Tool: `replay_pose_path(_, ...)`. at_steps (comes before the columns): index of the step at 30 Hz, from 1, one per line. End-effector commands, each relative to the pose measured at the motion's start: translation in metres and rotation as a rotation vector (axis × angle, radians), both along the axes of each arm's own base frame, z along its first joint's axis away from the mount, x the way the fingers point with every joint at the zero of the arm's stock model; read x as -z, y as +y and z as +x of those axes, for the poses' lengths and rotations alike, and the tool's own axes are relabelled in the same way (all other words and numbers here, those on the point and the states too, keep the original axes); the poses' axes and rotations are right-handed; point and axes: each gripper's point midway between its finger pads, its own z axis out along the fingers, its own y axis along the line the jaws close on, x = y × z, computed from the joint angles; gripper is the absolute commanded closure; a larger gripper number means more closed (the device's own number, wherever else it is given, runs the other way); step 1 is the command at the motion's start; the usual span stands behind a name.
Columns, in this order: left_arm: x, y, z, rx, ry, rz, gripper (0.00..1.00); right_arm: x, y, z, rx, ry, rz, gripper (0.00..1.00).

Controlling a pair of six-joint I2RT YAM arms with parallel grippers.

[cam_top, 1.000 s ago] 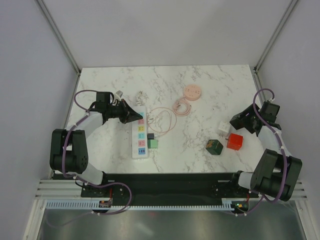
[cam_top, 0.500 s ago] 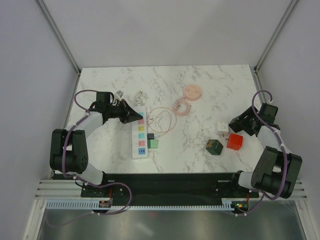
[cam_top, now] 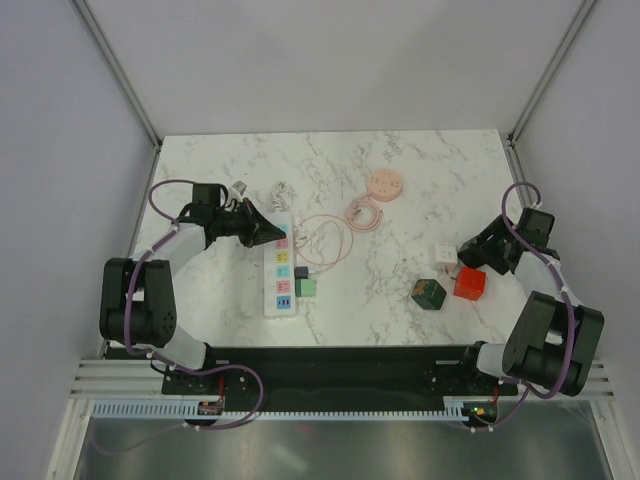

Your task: Pull the plug off the socket

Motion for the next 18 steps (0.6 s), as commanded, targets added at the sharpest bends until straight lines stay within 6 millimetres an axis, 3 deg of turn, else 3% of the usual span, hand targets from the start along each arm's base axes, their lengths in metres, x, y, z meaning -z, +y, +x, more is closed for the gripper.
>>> replay_pose_path(1, -0.005, -0.002, -0.002, 0.040, -0.041, -0.007, 0.98, -0.006, -0.003, 0.006, -0.025, -0.024, -0.022, 0.33)
replay_pose_path(10, -0.003, -0.005, -0.005, 0.051, -0.032, -0.009, 0.98, -0.019, -0.007, 0.006, -0.047, -0.034, -0.067, 0.12)
replay_pose_path(18, -0.003, -0.006, -0.005, 0.050, -0.029, -0.009, 0.98, -0.046, -0.019, 0.006, -0.005, -0.031, -0.162, 0.07)
